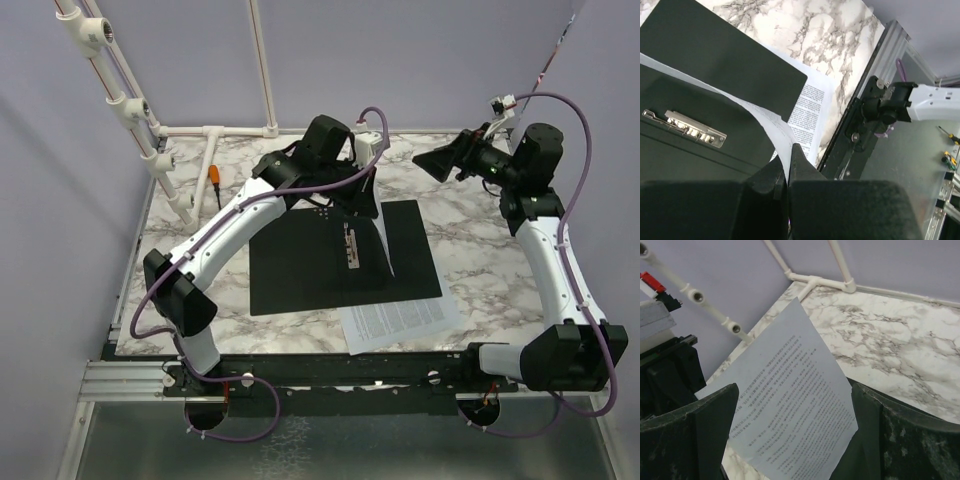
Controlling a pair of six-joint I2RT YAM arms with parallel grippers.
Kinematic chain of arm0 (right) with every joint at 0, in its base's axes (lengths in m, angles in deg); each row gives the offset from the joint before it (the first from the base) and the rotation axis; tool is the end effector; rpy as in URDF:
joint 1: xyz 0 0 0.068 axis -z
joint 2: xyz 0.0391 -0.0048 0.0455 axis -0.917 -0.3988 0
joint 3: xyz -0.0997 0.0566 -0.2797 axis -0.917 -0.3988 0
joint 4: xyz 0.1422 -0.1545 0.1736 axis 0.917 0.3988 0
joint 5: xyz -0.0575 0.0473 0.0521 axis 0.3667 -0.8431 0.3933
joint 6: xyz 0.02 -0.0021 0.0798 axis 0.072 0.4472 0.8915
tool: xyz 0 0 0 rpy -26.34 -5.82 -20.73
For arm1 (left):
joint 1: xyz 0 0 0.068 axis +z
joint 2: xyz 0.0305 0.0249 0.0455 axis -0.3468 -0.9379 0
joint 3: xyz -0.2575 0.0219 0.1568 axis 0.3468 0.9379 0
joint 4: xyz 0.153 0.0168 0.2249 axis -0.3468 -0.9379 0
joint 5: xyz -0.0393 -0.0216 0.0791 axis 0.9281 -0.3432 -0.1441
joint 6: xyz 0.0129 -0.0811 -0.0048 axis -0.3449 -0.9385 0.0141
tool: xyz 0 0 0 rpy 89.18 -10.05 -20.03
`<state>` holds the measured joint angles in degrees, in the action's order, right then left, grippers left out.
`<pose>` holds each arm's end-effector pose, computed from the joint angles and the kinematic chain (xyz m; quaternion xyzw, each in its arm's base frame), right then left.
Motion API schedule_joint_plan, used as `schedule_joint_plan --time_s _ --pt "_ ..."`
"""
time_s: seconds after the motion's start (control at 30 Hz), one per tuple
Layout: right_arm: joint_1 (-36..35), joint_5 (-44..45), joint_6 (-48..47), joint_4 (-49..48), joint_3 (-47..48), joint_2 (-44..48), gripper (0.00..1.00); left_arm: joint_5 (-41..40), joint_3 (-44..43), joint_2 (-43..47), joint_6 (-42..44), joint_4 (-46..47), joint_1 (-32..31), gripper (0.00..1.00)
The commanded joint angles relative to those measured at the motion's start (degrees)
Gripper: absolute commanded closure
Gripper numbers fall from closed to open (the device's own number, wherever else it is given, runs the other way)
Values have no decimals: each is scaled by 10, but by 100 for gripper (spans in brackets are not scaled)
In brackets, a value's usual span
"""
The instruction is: Put the files into the folder
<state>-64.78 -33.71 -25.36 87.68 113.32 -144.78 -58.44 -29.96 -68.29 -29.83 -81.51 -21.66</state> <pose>0.3162 0.0437 0.4267 -0.1264 0.7204 0.4041 0.5493 0.2936 -0.3130 0.4102 0.3397 0.8062 -0.4026 0.2695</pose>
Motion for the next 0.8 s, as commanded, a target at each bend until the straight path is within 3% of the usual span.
schedule_joint_plan --time_s 0.0,0.47,0.77 --pt "-17 -94 -9 -49 24 15 0 41 20 54 41 -29 4 100" --pt "-82 -223 -13 -99 51 -9 0 132 138 229 130 -12 -4 100" --pt "-122 -342 42 -179 69 -45 0 214 173 330 169 -12 -17 100"
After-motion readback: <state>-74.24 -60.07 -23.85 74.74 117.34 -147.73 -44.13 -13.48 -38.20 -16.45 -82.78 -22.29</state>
